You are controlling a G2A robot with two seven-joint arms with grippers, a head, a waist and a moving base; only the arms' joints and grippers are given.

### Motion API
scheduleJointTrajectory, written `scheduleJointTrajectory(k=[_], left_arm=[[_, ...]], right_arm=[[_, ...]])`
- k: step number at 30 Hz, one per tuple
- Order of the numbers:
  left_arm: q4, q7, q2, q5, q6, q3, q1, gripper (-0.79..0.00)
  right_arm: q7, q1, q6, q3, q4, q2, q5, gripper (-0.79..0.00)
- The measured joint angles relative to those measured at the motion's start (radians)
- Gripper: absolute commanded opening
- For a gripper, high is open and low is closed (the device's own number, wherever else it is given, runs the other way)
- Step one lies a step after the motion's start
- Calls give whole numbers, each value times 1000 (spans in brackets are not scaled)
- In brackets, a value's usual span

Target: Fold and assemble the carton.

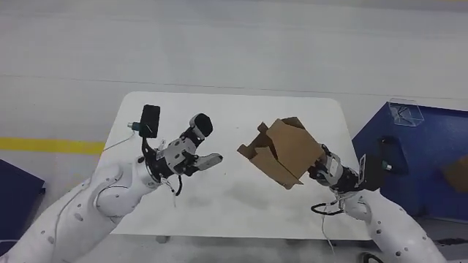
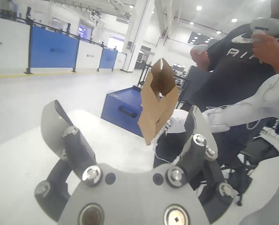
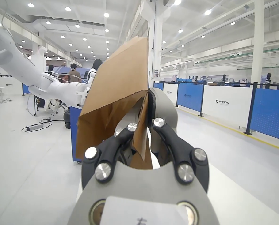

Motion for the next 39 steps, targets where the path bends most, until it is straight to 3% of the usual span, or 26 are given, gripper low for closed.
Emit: scheduleJointTrajectory(k=[5, 9, 12, 23, 33, 39], left_arm=[[27, -29, -26, 69, -25, 1, -17, 0], [39, -10, -45, 246, 51, -5, -12, 0], [41, 15, -61, 324, 45, 5, -7, 0], [69, 67, -112, 420, 40, 4, -3, 0], [88, -16, -137, 187, -261, 13, 2, 0], [82, -89, -148, 138, -284, 4, 2, 0]], right_arm=[[-3, -5, 20, 5, -1, -12, 20, -785], [3, -12, -19, 8, -20, -20, 51, -785], [11, -23, -33, 17, -41, -24, 54, -785], [36, -70, -78, 42, -99, -35, 10, -785], [57, -88, -62, 65, -104, -49, -23, -785], [66, -91, -60, 67, -106, -59, -30, -785]])
